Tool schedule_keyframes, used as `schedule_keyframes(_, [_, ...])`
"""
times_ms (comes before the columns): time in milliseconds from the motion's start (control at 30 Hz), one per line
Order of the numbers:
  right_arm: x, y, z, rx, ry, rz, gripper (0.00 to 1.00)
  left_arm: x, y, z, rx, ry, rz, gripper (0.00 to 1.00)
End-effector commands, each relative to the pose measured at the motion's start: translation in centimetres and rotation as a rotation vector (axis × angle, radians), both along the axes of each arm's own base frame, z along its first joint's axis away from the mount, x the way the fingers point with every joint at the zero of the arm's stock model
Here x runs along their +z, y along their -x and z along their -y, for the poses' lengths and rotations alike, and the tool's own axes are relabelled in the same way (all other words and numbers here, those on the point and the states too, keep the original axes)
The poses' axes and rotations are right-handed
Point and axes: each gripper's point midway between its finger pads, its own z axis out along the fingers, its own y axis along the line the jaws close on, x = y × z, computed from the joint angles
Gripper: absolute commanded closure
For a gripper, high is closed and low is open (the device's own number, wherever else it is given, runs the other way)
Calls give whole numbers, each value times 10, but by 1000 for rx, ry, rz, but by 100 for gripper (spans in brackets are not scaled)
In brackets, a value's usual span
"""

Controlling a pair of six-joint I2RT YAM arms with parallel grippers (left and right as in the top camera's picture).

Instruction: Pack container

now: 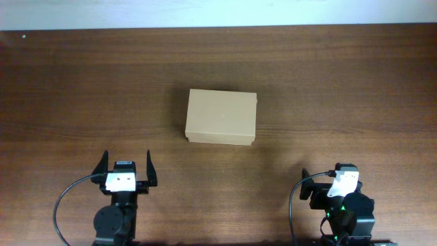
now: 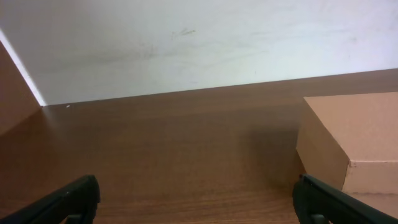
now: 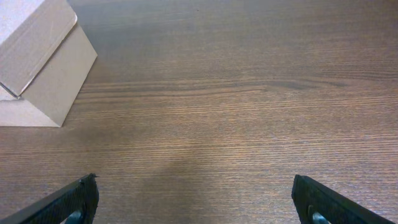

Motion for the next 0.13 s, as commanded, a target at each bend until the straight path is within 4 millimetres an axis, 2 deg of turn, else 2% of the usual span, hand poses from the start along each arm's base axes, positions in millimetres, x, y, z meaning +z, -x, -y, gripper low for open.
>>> schedule_keyframes(0, [0,0,1,-8,-8,8,1,0,0,-3,14,-2,4,0])
schedule_keyframes(100, [0,0,1,-8,-8,8,1,0,0,-3,14,-2,4,0])
